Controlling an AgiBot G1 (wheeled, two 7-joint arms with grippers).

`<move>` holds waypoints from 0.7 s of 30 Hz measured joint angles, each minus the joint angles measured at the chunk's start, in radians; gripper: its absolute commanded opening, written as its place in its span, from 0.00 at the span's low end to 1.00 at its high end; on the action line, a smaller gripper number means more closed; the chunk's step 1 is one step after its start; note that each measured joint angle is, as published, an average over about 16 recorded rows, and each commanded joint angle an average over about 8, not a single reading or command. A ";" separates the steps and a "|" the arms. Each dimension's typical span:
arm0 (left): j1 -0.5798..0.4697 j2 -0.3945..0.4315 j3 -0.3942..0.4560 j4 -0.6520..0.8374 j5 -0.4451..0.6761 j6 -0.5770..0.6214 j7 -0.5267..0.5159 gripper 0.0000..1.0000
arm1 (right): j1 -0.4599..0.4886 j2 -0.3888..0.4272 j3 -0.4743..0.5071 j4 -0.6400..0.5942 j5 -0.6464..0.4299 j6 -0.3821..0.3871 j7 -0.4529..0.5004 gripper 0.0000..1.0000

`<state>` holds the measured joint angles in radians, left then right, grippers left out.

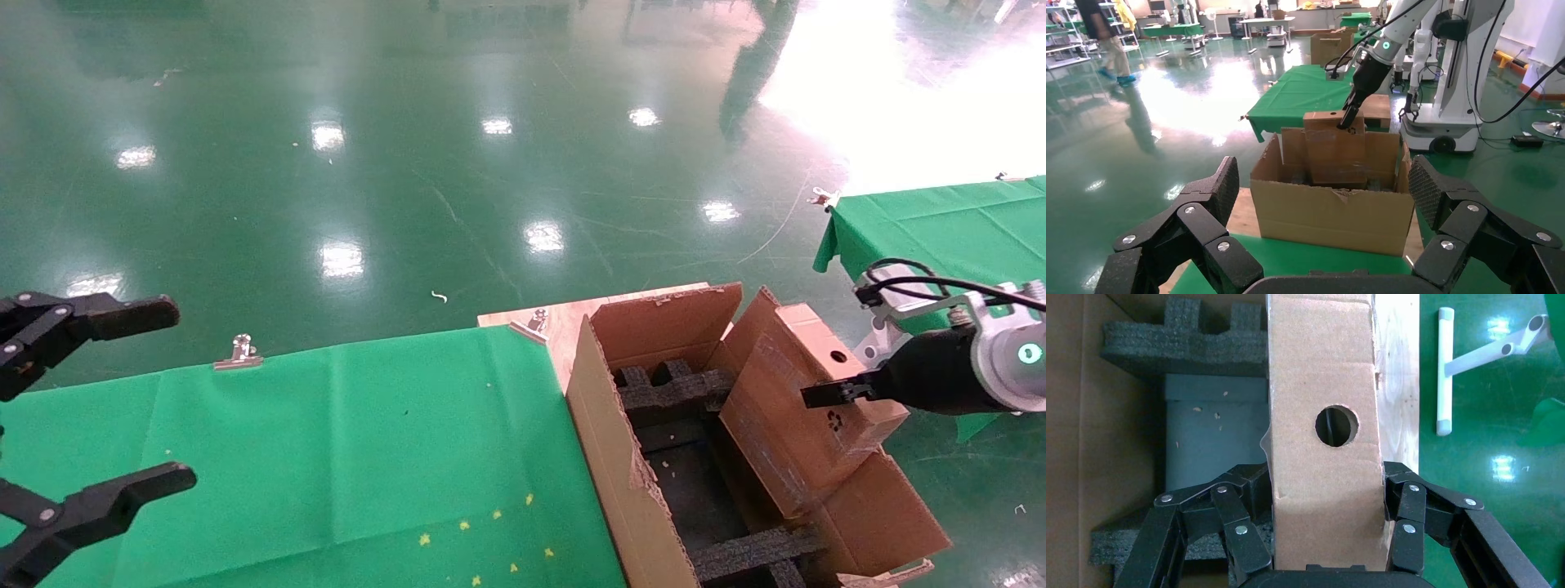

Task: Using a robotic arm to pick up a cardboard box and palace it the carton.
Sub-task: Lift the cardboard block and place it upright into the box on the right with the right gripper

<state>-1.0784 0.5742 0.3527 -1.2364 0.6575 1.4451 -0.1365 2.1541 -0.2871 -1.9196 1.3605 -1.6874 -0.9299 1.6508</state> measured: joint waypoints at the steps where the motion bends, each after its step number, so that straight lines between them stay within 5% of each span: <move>1: 0.000 0.000 0.000 0.000 0.000 0.000 0.000 1.00 | -0.004 -0.004 -0.003 0.000 -0.004 0.000 0.008 0.00; 21: 0.000 0.000 0.000 0.000 0.000 0.000 0.000 1.00 | -0.039 -0.059 -0.032 -0.004 -0.098 0.006 0.111 0.00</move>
<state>-1.0784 0.5742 0.3527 -1.2364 0.6574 1.4451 -0.1364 2.1152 -0.3461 -1.9515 1.3569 -1.7853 -0.9241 1.7622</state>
